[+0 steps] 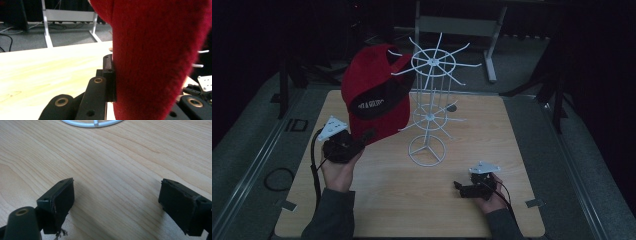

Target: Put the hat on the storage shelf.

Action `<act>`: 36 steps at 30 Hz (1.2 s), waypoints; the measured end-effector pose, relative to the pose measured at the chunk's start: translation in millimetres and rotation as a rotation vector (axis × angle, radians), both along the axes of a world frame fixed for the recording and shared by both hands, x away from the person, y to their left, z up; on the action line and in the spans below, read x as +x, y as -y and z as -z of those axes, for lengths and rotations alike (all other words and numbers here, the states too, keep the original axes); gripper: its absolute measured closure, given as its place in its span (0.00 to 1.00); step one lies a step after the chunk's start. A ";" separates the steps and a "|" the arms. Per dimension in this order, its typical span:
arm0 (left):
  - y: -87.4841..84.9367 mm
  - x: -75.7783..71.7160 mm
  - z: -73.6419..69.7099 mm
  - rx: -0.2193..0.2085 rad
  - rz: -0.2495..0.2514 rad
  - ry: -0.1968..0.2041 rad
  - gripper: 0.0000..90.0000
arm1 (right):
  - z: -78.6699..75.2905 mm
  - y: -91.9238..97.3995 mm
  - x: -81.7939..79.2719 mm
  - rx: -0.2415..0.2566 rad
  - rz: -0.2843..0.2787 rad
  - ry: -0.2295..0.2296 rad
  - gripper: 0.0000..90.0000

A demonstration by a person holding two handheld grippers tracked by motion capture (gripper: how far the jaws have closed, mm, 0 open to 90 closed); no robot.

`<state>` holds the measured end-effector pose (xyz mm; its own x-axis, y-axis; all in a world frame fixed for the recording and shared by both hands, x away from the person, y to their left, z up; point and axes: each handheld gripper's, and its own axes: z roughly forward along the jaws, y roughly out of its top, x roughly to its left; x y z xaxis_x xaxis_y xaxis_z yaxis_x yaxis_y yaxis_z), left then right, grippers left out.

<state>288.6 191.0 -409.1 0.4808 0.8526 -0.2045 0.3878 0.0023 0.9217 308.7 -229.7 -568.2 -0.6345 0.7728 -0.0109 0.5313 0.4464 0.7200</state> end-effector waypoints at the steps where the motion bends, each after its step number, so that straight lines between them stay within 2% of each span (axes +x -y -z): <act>1: 0.8 1.0 2.6 -0.002 0.000 -0.007 0.94 | 0.0 0.0 -0.1 0.000 0.001 -0.001 0.15; 16: 7.1 12.0 30.6 0.035 0.007 -0.078 0.94 | 0.1 0.0 0.0 0.000 0.000 0.001 0.15; 19: 7.7 12.9 35.6 0.053 0.002 -0.093 0.94 | 0.1 0.0 0.0 0.001 0.000 0.001 0.15; 26: 9.4 11.3 42.8 0.066 0.009 -0.095 0.92 | 0.1 -0.1 -0.1 0.001 0.000 0.000 0.15; 29: 10.5 9.6 45.4 0.069 0.018 -0.088 0.87 | 0.1 -0.2 -0.1 0.001 0.002 0.000 0.15; 33: 8.7 6.4 48.2 0.061 0.012 -0.080 0.75 | 0.1 -0.2 -0.2 0.001 0.001 -0.001 0.15; 35: 8.0 5.3 48.7 0.055 0.004 -0.076 0.70 | 0.2 0.0 -0.1 0.000 0.000 0.001 0.15; 36: 5.4 2.9 49.8 0.056 -0.026 -0.069 0.67 | 0.2 0.1 -0.1 0.000 -0.001 0.001 0.15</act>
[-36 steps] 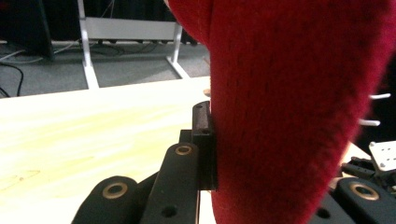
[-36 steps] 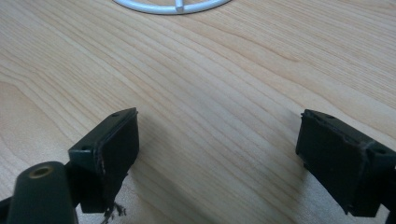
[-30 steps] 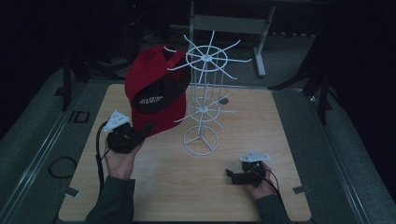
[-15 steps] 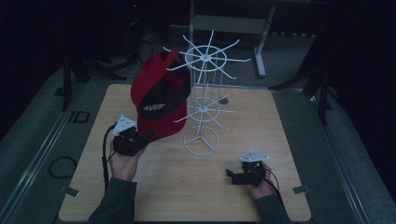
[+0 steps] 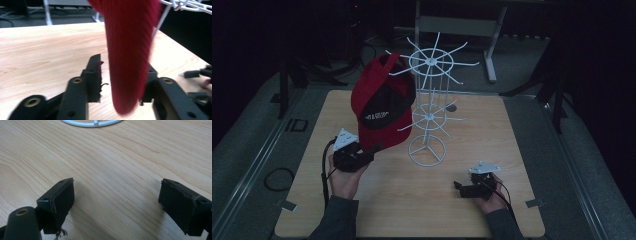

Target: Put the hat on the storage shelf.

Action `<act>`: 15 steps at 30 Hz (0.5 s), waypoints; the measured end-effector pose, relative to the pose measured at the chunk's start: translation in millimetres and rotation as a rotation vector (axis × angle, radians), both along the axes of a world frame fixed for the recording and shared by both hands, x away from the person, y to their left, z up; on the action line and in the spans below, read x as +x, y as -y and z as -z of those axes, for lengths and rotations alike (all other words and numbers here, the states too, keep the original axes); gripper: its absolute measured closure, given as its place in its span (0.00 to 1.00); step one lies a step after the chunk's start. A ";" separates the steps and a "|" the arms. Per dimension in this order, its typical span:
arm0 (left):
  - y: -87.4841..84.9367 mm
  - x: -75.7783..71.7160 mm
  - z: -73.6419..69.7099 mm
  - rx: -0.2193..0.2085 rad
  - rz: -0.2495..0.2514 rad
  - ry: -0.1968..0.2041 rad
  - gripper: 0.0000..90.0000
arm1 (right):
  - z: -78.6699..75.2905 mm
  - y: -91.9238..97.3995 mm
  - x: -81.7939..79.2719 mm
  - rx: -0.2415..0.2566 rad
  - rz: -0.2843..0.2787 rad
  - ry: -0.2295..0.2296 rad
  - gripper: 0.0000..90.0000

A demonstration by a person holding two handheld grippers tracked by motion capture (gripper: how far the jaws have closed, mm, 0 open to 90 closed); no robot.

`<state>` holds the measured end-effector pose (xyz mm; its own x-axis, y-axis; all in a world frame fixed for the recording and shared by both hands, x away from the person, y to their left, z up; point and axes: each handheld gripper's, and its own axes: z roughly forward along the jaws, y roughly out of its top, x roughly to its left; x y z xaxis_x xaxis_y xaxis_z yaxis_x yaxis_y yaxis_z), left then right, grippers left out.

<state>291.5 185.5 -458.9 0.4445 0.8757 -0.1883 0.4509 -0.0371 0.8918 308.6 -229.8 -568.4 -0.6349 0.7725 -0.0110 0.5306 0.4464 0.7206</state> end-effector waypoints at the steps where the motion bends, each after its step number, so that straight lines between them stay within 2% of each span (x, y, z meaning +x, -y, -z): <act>1: -1.7 -0.9 0.9 0.000 -0.013 0.003 0.64 | 0.0 0.0 0.0 0.000 0.000 0.000 0.15; 7: -10.8 -2.4 6.2 0.001 -0.064 -0.006 0.50 | 0.0 0.0 0.0 0.000 0.001 0.001 0.15; 15: -15.3 -3.1 12.5 0.016 -0.074 -0.001 0.40 | 0.0 0.0 -0.1 0.000 0.001 0.000 0.15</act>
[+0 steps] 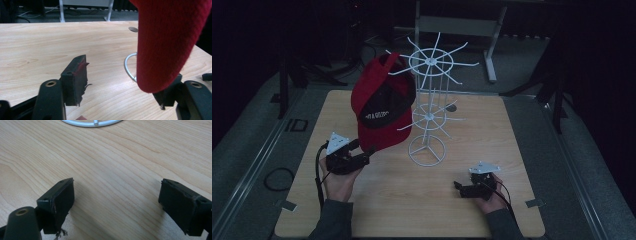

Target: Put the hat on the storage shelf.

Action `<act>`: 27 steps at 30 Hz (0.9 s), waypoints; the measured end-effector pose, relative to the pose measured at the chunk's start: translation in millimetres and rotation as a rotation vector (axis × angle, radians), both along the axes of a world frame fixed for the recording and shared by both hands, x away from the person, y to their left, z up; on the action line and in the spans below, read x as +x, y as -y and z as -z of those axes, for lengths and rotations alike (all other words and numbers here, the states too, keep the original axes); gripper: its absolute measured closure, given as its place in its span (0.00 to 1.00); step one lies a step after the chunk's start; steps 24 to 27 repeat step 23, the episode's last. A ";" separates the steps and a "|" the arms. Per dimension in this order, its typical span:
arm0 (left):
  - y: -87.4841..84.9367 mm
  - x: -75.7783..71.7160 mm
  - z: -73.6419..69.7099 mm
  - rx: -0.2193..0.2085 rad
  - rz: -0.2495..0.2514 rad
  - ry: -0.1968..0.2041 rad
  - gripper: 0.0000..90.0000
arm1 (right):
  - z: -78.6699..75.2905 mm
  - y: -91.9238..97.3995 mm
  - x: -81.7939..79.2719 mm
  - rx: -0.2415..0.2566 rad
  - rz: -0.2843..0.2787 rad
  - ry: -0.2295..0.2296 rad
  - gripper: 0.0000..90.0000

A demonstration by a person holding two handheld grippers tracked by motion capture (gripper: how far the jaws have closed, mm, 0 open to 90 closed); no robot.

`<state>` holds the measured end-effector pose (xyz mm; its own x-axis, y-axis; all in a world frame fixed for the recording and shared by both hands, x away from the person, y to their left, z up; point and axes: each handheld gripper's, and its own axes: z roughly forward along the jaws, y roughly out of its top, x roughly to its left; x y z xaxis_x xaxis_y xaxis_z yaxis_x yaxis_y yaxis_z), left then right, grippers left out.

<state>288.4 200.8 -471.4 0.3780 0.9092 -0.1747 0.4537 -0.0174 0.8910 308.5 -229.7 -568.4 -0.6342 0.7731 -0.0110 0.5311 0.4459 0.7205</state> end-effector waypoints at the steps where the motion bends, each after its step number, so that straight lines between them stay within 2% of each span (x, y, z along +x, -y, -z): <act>1: -0.1 -0.1 0.6 0.001 0.000 0.000 0.39 | 0.0 0.1 0.0 0.000 -0.001 0.001 0.15; 5: -0.3 -1.0 2.8 0.015 -0.003 -0.003 0.33 | 0.0 0.1 0.0 0.000 -0.001 0.001 0.15; 14: -4.9 -0.1 16.6 0.007 0.029 -0.035 0.31 | 0.0 0.1 0.0 -0.001 -0.002 0.001 0.15; 17: -7.1 0.3 21.0 -0.007 0.056 -0.022 0.31 | 0.0 0.1 0.0 -0.001 -0.002 0.000 0.15; 20: -6.4 0.3 23.7 0.003 0.077 -0.010 0.31 | 0.0 0.1 0.0 -0.001 -0.002 0.000 0.15; 27: -4.7 0.1 24.0 0.011 0.085 -0.004 0.31 | 0.0 0.1 0.0 -0.001 -0.001 0.000 0.15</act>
